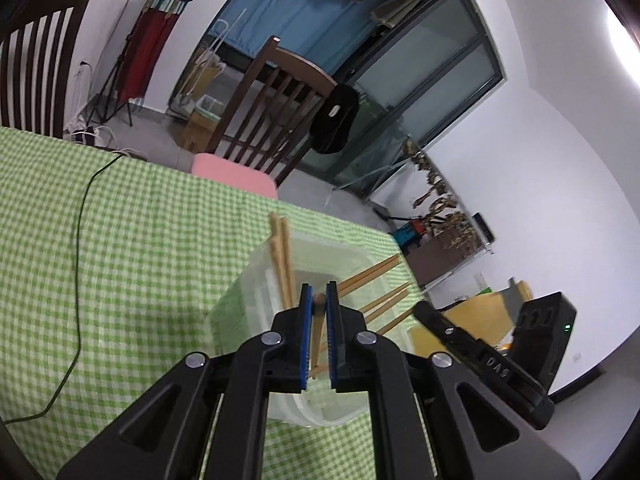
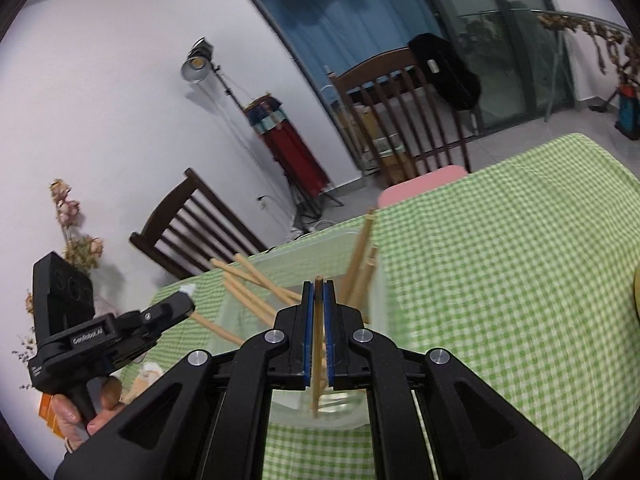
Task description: Organize utensils
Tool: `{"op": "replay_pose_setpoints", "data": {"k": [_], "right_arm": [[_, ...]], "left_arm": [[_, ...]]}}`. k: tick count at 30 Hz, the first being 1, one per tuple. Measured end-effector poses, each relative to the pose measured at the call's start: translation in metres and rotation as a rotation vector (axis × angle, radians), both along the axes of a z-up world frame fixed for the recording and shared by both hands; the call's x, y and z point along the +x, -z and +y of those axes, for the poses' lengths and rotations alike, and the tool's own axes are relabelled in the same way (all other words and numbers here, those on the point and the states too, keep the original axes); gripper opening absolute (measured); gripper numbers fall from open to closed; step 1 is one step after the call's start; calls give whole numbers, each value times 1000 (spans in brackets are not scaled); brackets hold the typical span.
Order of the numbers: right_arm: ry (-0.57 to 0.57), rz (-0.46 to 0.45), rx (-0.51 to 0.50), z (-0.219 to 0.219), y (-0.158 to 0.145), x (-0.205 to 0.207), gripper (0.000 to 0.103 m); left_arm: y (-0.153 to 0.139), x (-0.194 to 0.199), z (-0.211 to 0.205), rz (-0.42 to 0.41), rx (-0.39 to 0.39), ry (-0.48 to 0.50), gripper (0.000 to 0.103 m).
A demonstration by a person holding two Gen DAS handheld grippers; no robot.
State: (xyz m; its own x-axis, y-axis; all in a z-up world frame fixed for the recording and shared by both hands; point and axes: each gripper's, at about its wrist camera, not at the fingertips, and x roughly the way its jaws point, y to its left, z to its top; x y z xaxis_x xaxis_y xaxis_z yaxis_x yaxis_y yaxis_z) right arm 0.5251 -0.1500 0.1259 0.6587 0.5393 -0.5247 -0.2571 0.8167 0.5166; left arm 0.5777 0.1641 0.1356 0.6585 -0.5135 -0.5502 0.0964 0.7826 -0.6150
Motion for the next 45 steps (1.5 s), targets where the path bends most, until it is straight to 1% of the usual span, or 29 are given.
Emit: {"op": "replay_pose_setpoints", "data": {"k": [1,2,3,5,6,8,11,13,15,17,18,19,21,23,25,26,27,30,33,36,38,40,45], "right_arm": [[16,2,-8,-1,1,-1,6],[22,6,-15,-3,2,-1,11],[23,11,-20,-3,2,-2,26],[31,10,-39,-4,0,-5,47],[25,-9,-50,-4,-5,-10,47],[19,-42,-108,-3,-15,-14,48],[1,-96,-168,-6,-33,-26,56],[-8,-112,-194,-13,-42,-33,58],[-6,-130,-240,-24,-50,-43,62],[2,-149,-287,-34,-55,-53,67],[9,-161,-317,-40,-58,-60,70],[18,-169,-338,-45,-59,-64,71],[41,-193,-391,-58,-62,-79,75],[55,-212,-420,-68,-64,-91,79],[72,-241,-452,-75,-66,-107,81],[77,-254,-470,-77,-67,-114,83],[79,-270,-491,-77,-68,-122,85],[71,-310,-542,-72,-70,-139,85],[55,-329,-550,-72,-72,-150,87],[61,-349,-555,-72,-74,-160,87],[60,-367,-559,-71,-76,-168,87],[54,-378,-556,-71,-77,-176,87],[59,-408,-536,-77,-73,-201,87]], "left_arm": [[1,-1,0,3,15,-7,4],[2,-2,1,1,19,-11,4],[1,-4,2,-3,19,-14,4],[-5,-10,5,-15,21,-27,9],[-10,-13,5,-21,28,-30,14],[-24,-23,4,-45,65,-38,19],[-47,-41,2,-91,79,-16,27],[-62,-59,1,-125,94,-4,40],[-74,-78,0,-156,141,2,44],[-82,-98,-2,-177,207,-9,54],[-85,-105,-3,-183,233,-18,62],[-88,-116,-4,-196,267,-29,68],[-92,-135,-4,-210,324,-50,73],[-94,-155,-2,-237,343,-88,77],[-96,-171,-1,-252,354,-109,80],[-97,-179,-2,-261,365,-117,81],[-98,-187,-2,-270,376,-120,81],[-102,-204,-9,-293,397,-109,85],[-104,-216,-13,-300,409,-103,85],[-109,-229,-17,-313,429,-124,88],[-111,-241,-21,-337,444,-139,91],[-112,-249,-24,-361,450,-132,94],[-110,-274,-41,-415,500,-146,95]]}}
